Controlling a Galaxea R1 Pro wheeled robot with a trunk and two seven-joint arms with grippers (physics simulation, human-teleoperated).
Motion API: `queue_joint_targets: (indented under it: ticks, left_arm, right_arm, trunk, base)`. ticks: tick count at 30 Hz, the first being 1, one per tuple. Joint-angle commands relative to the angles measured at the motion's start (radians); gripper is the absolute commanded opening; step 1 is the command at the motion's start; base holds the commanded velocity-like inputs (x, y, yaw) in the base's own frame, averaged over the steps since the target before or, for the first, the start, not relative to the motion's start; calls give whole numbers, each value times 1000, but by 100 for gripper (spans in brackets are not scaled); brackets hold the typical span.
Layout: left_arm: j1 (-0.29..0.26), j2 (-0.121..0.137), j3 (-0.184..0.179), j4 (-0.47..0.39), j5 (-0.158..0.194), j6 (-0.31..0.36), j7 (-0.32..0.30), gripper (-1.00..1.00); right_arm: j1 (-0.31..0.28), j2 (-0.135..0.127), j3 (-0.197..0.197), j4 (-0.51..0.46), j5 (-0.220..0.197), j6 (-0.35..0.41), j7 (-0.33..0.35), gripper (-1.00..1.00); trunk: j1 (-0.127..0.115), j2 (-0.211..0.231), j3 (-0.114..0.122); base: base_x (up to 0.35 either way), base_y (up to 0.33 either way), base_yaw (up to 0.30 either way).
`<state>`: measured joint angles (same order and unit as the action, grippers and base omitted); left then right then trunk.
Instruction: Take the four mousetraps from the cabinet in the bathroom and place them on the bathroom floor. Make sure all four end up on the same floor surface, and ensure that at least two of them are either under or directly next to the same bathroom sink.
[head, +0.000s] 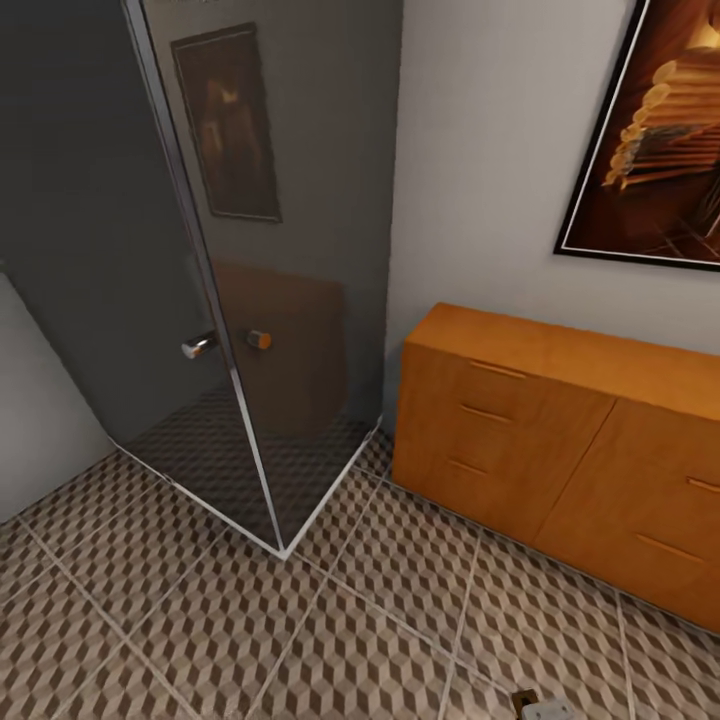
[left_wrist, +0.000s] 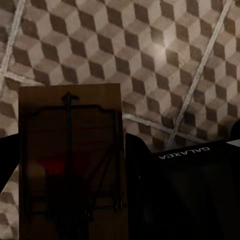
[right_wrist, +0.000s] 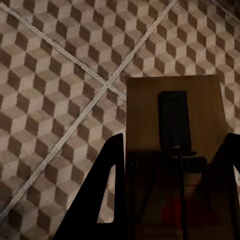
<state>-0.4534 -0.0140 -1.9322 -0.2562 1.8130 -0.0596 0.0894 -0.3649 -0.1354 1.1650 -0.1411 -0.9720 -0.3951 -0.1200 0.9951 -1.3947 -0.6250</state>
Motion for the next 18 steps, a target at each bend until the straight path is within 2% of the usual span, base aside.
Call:
queue_joint_targets:
  ticks: [1, 18]
  left_arm:
    - [-1, 0, -8, -3, 3, -5, 10, -100]
    - [-1, 1, -8, -3, 3, -5, 10, -100]
  right_arm:
    - [0, -1, 9, -3, -5, -1, -6, -100]
    - [0, -1, 9, -3, -6, -1, -6, -100]
  trunk:
    - [0, 0, -1]
    - [0, 0, -1]
  base:
    - [0, 0, 286]
    - [0, 0, 286]
